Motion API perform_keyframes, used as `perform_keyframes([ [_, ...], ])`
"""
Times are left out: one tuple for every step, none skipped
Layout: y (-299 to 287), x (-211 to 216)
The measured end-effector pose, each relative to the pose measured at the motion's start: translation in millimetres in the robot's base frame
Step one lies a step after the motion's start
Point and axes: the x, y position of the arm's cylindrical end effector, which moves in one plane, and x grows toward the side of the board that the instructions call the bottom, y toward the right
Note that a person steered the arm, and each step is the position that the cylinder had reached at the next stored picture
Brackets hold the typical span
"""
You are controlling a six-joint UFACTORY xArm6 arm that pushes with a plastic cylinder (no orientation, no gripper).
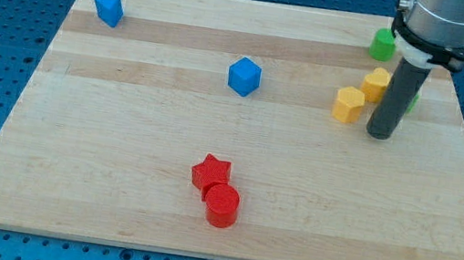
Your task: Move the green star to the top right of the yellow heart
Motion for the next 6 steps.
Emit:
perform_keyframes([
  [19.3,-12.7],
  [39.0,-32.8],
  [39.8,-56.2],
  [39.8,-73.5],
  [41.6,-65.9],
  [42.5,-30.4],
])
